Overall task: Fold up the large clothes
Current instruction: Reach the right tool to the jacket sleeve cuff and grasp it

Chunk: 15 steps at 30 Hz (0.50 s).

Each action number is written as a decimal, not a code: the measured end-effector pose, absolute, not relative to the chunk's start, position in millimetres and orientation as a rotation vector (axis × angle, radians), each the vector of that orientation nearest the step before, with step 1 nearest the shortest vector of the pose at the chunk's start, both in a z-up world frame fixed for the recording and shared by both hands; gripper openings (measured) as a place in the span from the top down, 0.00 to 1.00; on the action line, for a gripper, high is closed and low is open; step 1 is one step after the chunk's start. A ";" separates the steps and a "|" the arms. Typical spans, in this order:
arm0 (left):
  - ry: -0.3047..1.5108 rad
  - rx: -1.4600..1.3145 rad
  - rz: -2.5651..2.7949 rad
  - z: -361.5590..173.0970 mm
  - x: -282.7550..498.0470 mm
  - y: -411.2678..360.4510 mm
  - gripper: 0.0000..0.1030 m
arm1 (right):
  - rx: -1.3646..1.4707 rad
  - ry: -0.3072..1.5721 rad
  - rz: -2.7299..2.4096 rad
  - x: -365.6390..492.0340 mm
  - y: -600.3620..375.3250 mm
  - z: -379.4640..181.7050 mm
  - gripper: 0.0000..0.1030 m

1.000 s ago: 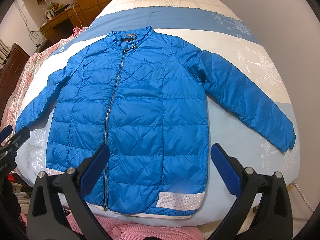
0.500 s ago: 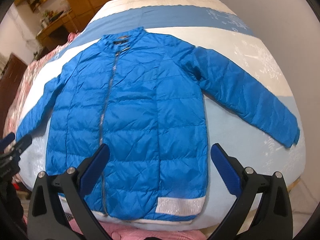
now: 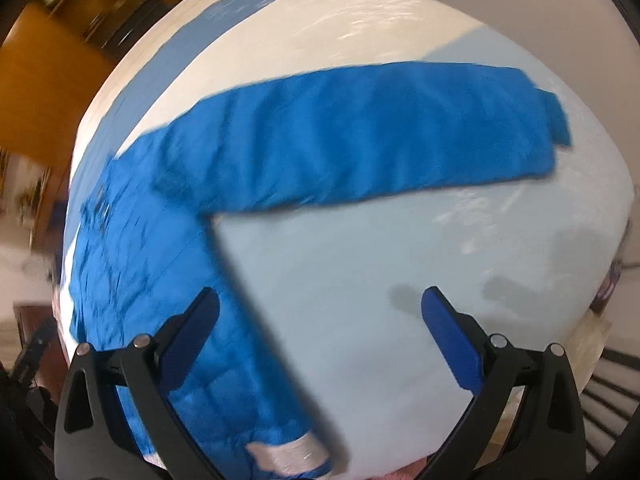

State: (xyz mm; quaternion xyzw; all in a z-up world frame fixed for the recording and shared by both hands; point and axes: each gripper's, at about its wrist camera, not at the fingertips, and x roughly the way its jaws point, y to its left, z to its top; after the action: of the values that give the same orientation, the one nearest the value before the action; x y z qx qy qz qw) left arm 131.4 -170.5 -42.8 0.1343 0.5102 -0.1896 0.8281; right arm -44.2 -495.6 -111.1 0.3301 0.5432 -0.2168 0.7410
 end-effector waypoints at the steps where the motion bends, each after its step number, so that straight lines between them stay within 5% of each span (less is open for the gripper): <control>1: 1.084 0.287 -0.420 -43.5 137.3 -182.9 0.04 | 0.706 1.197 -0.511 -44.1 -506.7 -113.3 0.03; 6: 1.147 0.227 -0.413 -65.7 166.9 -216.6 0.04 | 0.581 1.212 -0.649 -38.6 -553.5 -115.8 0.03; 15: 1.242 0.114 -0.208 -122.8 160.0 -152.8 0.04 | 0.550 1.337 -0.763 -39.8 -661.1 -157.8 0.03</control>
State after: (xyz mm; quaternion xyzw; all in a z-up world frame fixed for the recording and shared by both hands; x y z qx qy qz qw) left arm 160.0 -152.8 -122.8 0.0532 0.5805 -0.0971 0.8067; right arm -39.8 -661.1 -157.8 0.2452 0.5967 -0.3405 0.6841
